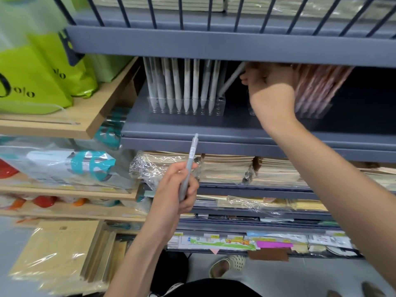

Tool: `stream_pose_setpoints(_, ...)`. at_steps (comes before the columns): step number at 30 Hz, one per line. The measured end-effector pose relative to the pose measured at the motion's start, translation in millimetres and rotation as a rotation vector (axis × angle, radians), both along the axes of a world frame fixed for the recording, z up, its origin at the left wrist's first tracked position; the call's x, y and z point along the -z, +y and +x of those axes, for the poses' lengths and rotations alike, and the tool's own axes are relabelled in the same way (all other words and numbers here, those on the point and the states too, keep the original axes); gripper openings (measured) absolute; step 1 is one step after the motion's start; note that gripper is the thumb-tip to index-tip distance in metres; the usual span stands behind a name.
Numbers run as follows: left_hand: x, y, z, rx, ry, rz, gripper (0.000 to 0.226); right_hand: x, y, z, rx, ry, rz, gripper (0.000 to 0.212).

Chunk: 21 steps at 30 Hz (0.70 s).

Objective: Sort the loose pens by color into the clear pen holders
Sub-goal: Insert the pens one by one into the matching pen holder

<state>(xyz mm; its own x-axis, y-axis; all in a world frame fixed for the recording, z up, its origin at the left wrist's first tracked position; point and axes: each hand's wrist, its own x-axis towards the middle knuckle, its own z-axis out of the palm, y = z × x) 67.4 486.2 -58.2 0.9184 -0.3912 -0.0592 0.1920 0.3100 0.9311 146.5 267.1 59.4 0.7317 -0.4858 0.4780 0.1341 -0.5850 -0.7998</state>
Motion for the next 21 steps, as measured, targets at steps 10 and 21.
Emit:
stream_pose_setpoints(10, -10, -4, 4, -0.112, -0.097, 0.089, 0.022, -18, 8, 48, -0.026, 0.366, -0.193, 0.044)
stream_pose_setpoints(21, -17, -15, 13, -0.279, -0.293, 0.100, 0.019, 18, 26, -45, -0.365, 0.225, 0.161, 0.024)
